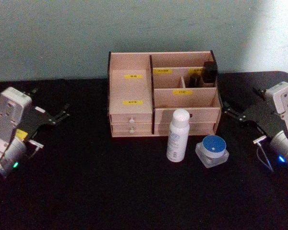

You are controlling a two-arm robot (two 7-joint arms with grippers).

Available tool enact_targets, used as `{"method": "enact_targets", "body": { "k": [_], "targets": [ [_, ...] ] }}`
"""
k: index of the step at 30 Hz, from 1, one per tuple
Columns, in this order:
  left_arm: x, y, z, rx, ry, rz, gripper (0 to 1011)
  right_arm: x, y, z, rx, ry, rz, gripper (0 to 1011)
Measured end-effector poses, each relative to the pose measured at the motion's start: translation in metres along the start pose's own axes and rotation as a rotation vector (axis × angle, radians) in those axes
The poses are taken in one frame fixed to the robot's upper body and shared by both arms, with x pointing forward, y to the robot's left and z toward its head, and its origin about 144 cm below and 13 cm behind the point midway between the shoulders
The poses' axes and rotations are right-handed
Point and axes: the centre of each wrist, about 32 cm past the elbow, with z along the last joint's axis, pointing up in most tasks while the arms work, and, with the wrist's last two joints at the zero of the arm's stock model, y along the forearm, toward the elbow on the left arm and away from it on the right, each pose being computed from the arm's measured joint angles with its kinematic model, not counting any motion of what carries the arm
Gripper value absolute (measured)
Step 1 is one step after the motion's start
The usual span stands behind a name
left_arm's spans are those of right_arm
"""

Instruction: Pick up the facial cleanser and watermelon frost from the table and place them into the tiered storage box.

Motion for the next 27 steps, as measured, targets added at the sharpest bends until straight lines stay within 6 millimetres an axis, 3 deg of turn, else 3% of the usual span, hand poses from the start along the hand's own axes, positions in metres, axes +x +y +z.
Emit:
{"method": "enact_targets", "body": {
  "k": [27],
  "targets": [
    [0.0000, 0.0000, 0.0000, 0.000, 0.000, 0.000, 1001, 0.0043, -0.0020, 0.0007, 0.018, 0.010, 0.006, 1003]
  ]
}}
